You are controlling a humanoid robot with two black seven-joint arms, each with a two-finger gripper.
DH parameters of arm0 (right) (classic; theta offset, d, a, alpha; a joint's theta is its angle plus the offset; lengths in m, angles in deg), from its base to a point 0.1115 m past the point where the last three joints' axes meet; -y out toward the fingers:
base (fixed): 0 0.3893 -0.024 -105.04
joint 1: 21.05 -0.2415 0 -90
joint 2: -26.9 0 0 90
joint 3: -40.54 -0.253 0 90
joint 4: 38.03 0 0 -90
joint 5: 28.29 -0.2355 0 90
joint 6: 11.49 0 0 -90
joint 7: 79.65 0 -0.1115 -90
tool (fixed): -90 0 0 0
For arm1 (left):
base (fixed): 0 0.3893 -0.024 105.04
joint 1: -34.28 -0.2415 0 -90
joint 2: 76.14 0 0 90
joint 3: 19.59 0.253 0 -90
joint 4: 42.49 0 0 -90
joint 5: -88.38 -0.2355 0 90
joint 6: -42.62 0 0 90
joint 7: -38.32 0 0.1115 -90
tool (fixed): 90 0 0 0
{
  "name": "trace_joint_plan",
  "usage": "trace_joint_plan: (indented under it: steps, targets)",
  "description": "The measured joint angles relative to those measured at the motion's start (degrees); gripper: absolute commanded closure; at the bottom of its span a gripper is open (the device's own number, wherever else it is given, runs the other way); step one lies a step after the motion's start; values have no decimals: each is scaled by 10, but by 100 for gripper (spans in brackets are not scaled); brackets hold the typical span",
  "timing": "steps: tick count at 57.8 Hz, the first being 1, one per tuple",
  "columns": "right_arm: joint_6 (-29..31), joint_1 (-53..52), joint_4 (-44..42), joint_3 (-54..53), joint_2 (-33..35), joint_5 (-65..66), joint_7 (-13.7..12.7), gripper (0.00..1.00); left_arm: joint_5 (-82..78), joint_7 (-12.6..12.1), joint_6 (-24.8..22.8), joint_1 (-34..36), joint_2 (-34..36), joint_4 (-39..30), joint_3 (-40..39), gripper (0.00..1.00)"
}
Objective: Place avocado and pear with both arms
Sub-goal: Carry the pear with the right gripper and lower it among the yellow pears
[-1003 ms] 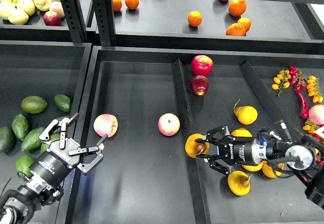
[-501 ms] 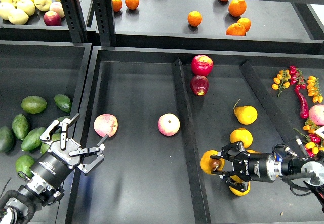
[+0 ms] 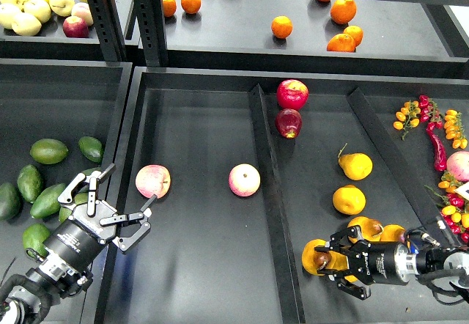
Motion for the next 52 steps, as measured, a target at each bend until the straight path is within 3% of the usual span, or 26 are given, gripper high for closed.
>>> trace_joint_plan:
  steps: [12,16,30,37,48,52]
  targets:
    - [0,1,-18,-2,-5,14,0,61,0,0,0,-1,0,0,0,1]
    - [0,1,-21,-2,-6,17,0,53,0,0,0,-1,0,-1,-1,1]
    - [0,1,-23,-2,-8,18,0,39,0,0,0,-2,0,1,0,1]
    - [0,2,-23,-2,-8,18,0,30,0,0,0,-2,0,2,1,1]
    - [0,4,-17,-3,-1,18,0,5,0,0,0,-2,0,3,2,1]
    - [0,0,-11,-7,4,16,0,2,0,0,0,-2,0,3,2,1]
